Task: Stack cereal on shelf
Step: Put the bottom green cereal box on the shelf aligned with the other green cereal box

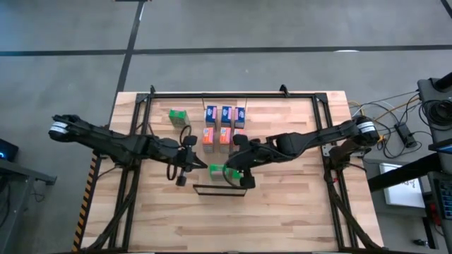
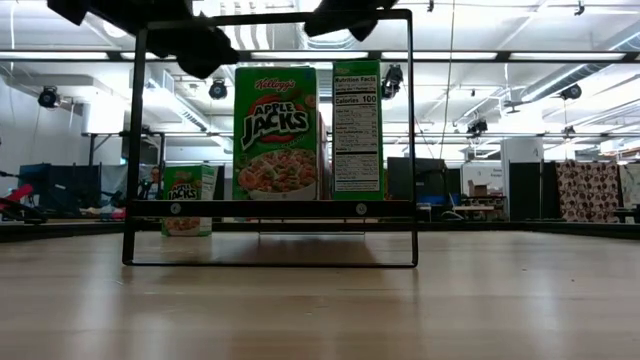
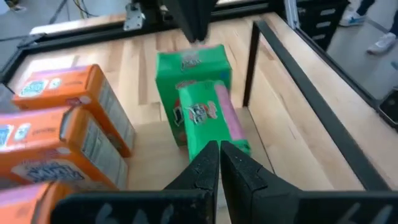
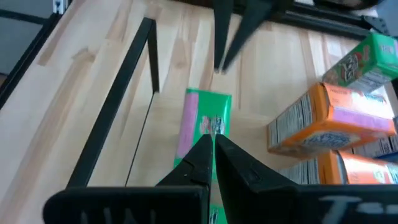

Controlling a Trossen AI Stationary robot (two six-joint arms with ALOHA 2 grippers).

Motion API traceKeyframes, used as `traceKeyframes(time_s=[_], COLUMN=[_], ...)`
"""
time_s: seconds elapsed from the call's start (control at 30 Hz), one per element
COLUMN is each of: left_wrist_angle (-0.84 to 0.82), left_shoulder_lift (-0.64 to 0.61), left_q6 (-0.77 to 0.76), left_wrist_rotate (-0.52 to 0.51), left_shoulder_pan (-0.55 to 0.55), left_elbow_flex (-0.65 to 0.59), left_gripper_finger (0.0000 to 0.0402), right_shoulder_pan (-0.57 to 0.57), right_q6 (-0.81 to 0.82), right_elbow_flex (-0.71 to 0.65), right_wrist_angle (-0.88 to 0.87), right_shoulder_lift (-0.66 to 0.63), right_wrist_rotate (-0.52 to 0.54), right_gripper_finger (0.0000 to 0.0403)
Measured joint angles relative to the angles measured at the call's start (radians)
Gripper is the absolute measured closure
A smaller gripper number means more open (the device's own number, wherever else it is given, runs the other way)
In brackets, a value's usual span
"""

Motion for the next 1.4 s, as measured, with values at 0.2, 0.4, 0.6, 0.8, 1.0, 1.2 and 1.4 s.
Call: traceKeyframes(time_s=[0.2, 0.4, 0.6, 0.8, 1.0, 1.2, 1.4], left_wrist_angle=[0.048, 0.053, 0.072, 0.069, 0.065, 0.064, 0.059], left_shoulder_lift=[0.047, 0.081, 0.099, 0.097, 0.091, 0.087, 0.069], left_q6=[-0.003, -0.003, -0.003, -0.001, 0.018, 0.030, 0.045], left_wrist_rotate=[-0.005, -0.005, -0.006, -0.013, -0.081, -0.089, -0.089], left_shoulder_pan=[-0.001, -0.001, -0.001, 0.000, 0.000, 0.000, 0.000], left_elbow_flex=[0.000, 0.000, 0.001, 0.001, 0.001, 0.001, 0.001], left_gripper_finger=[0.0401, 0.0401, 0.0401, 0.0401, 0.0401, 0.0401, 0.0401], right_shoulder_pan=[-0.004, -0.016, -0.037, -0.043, -0.042, -0.042, -0.040], right_q6=[-0.049, -0.059, -0.055, -0.058, -0.059, -0.058, -0.058], right_elbow_flex=[-0.002, 0.000, 0.000, 0.000, 0.000, 0.000, -0.001], right_wrist_angle=[0.043, 0.042, 0.042, 0.039, 0.035, 0.036, 0.035], right_shoulder_lift=[0.039, 0.054, 0.053, 0.070, 0.087, 0.088, 0.088], right_wrist_rotate=[0.023, 0.023, 0.024, 0.023, 0.022, 0.020, 0.004], right_gripper_finger=[0.0394, 0.0394, 0.0394, 0.0394, 0.0394, 0.0394, 0.0394])
